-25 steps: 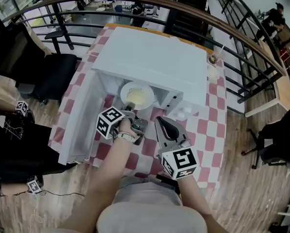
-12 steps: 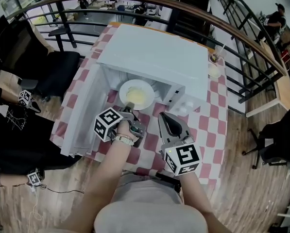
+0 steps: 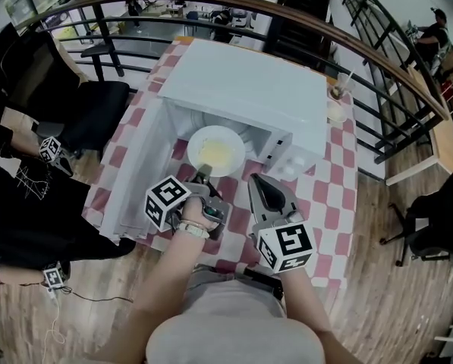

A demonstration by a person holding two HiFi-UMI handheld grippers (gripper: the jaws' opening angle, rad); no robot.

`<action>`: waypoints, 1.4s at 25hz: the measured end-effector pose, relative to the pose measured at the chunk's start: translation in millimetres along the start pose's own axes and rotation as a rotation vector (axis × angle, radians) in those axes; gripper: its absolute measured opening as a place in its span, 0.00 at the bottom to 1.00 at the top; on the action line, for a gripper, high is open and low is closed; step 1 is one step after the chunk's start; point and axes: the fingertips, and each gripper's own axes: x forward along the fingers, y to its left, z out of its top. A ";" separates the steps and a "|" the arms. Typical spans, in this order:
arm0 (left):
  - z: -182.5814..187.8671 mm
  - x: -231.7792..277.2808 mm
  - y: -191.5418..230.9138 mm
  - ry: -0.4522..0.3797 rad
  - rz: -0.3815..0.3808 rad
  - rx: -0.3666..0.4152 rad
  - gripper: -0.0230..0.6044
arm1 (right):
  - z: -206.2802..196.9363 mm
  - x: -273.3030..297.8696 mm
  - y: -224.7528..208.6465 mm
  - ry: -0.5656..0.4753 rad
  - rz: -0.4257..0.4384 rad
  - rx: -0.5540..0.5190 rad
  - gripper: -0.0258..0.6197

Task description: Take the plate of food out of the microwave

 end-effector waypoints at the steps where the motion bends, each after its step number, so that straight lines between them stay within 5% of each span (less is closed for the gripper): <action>1: -0.6 -2.8 -2.3 0.001 -0.005 -0.004 0.05 | 0.5 -0.1 1.1 -0.001 0.000 -0.002 0.08; 35: -7.8 -41.0 -88.1 0.030 -0.158 0.012 0.05 | 43.9 2.7 -0.6 -0.107 -0.038 -0.068 0.08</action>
